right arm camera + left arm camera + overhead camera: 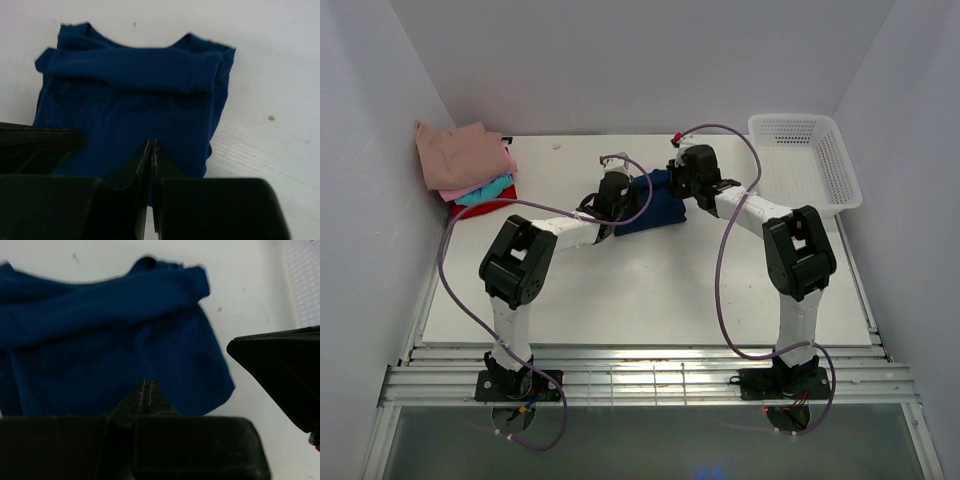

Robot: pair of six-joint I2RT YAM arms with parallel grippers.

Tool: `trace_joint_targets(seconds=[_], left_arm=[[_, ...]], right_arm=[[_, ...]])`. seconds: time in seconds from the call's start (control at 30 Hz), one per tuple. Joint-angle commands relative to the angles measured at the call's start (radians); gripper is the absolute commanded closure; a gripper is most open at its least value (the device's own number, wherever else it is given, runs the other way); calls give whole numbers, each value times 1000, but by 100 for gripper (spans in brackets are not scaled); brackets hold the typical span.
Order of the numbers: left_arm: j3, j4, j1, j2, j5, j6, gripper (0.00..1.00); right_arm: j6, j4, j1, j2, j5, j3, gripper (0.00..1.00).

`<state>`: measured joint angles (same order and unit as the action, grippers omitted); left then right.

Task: Fold and stack the t-shirts
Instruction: Fold the tshirt

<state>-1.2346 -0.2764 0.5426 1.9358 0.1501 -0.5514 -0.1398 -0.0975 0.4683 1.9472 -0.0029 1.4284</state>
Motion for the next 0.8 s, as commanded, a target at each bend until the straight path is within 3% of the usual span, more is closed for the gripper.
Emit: trace_joint_targets(seconds=[0.0,0.33,0.77], left_arm=[[-40,14,13,29,-76,-18,100],[-5,-3,14,95,-81,-38,100],[208,-56,43,68,-69,-68,100]], right_arm=[[-41,5,6,45,-117,38,92],[-72,-2,6,163,-201,121,92],[-121,-38,6,277,-236,164,92]])
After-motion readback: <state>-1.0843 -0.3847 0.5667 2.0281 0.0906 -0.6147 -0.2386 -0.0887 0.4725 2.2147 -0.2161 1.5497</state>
